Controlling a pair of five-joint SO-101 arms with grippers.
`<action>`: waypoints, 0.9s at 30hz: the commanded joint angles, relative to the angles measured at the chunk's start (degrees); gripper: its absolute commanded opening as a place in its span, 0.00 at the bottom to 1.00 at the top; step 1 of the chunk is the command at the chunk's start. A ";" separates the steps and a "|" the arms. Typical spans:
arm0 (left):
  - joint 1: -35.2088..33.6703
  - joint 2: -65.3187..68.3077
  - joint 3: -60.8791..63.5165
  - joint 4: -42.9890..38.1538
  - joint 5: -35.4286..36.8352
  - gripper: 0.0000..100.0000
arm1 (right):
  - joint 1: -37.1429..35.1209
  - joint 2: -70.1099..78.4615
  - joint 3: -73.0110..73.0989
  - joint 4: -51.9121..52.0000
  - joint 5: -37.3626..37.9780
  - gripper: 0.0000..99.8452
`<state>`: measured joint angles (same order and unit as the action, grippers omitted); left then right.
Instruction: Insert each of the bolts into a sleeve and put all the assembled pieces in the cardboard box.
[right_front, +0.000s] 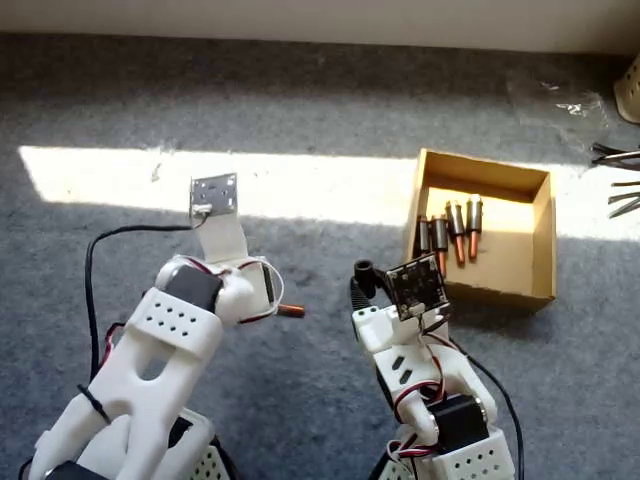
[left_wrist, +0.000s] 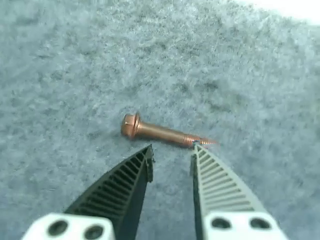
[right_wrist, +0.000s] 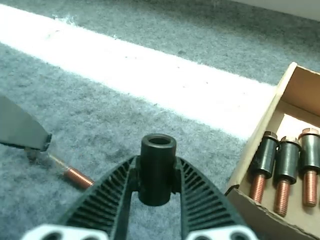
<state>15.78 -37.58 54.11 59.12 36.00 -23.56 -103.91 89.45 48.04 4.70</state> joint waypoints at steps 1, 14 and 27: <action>0.31 -0.66 7.43 -15.65 4.57 0.13 | 0.57 -0.75 -0.48 0.22 0.62 0.03; 0.31 -0.66 10.42 -19.60 20.22 0.13 | 0.57 -0.75 0.13 0.04 2.73 0.03; -1.80 -0.31 11.47 -10.90 24.70 0.13 | 0.57 -0.75 1.27 -1.71 2.81 0.03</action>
<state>13.67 -37.58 64.84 47.87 59.91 -23.56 -104.00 91.47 48.04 6.81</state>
